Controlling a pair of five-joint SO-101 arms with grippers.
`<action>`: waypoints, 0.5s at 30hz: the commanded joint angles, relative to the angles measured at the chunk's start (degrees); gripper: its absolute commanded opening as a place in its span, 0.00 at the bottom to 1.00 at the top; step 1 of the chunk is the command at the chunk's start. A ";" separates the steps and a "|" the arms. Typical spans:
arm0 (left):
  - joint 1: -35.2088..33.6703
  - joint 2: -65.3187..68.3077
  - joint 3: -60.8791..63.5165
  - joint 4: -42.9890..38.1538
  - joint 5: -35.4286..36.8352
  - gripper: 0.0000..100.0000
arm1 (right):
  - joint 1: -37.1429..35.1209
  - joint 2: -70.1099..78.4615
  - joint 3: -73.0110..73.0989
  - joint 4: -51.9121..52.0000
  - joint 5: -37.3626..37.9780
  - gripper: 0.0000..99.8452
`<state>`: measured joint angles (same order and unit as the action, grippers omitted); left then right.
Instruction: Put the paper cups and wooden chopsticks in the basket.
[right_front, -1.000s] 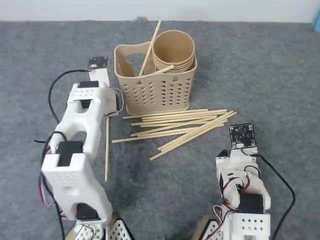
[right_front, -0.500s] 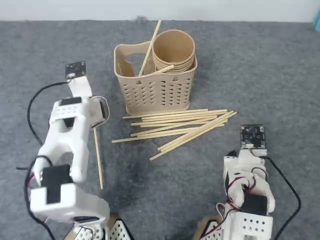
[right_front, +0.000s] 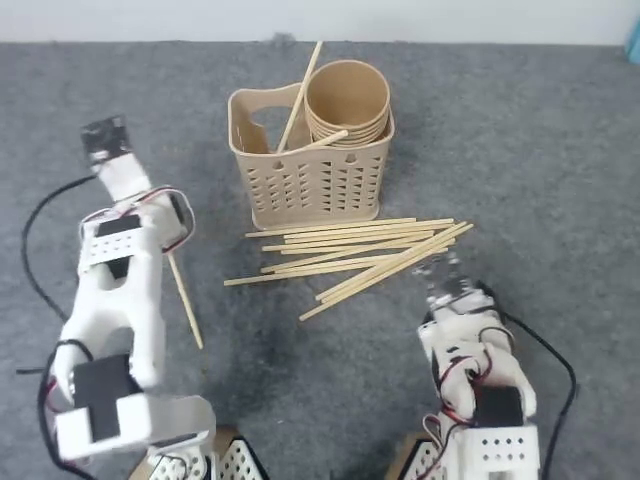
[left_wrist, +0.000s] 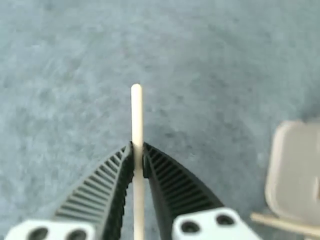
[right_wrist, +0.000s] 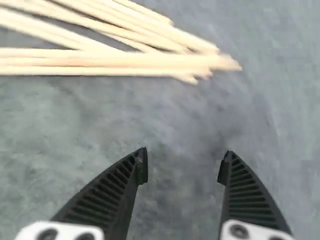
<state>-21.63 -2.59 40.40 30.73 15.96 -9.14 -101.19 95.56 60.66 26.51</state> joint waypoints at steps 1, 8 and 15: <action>-2.73 3.16 -5.14 -1.32 7.30 0.01 | -8.31 -1.45 -0.35 -2.33 4.57 0.24; -4.31 13.80 -18.68 9.93 8.35 0.01 | -24.04 -0.84 -6.33 -1.45 5.71 0.24; -4.40 17.85 -24.40 15.12 8.35 0.01 | -33.27 -0.84 -7.47 -5.32 5.80 0.12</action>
<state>-25.58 15.69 18.86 45.05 23.52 -39.38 -101.27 91.34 58.20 31.60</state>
